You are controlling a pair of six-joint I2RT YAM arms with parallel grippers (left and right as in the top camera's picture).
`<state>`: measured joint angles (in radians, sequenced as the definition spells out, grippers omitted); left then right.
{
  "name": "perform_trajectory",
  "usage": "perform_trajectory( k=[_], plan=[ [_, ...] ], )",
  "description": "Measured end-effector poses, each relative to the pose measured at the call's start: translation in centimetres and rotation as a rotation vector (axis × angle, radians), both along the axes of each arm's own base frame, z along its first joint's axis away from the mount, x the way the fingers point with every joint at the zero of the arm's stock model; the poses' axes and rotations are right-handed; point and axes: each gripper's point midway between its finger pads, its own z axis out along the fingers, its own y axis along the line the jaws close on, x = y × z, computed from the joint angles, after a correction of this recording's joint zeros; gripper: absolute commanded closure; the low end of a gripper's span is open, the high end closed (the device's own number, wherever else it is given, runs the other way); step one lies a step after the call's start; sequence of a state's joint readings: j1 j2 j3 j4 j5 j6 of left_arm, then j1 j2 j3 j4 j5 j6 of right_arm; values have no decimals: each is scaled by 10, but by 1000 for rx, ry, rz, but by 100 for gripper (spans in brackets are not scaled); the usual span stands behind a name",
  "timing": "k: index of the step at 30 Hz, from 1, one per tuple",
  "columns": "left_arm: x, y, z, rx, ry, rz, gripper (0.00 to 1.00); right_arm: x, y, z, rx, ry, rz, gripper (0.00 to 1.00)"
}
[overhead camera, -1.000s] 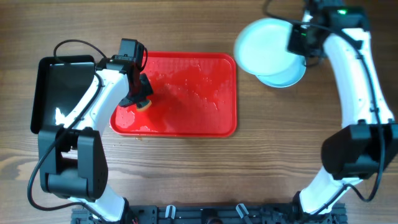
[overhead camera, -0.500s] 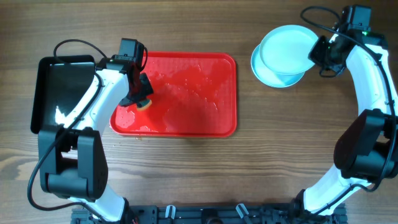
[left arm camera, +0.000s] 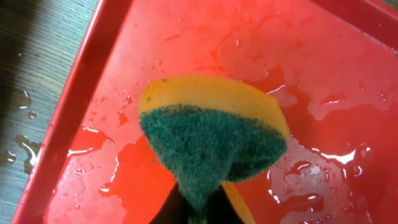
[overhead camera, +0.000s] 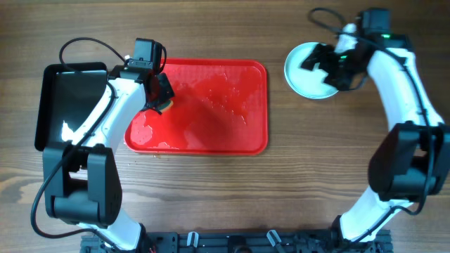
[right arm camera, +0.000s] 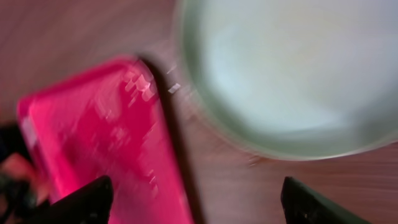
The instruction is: Clean dirty plates on tray and stack at the side
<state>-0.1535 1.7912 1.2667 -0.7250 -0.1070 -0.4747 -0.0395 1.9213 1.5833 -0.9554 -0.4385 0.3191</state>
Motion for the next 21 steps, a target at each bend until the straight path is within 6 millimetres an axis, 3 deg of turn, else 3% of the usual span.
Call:
perform_trajectory(
  k=[2,5,8,10,13,15,18,21],
  plan=[
    [-1,6,5,17,4,8,96,-7,34,-2,1,3,86,0],
    [9,31,29,37,-52,67,96,-18,89,-5,1,-14,219,0],
    [17,81,64,52,-143,190,96,-31,136,-8,5,-42,327,0],
    [13,116,74,63,-165,277,96,-39,159,-9,-3,-48,366,0],
    [-3,173,71,84,-145,419,96,-51,188,-11,-32,-59,396,0],
    [-13,196,65,91,-127,477,96,-57,206,-11,-37,-77,416,0],
    [-19,214,53,73,-102,525,96,-64,226,-9,-37,-102,444,0],
    [-21,220,36,20,-72,542,90,-77,244,-9,-36,-102,479,0]
  ],
)
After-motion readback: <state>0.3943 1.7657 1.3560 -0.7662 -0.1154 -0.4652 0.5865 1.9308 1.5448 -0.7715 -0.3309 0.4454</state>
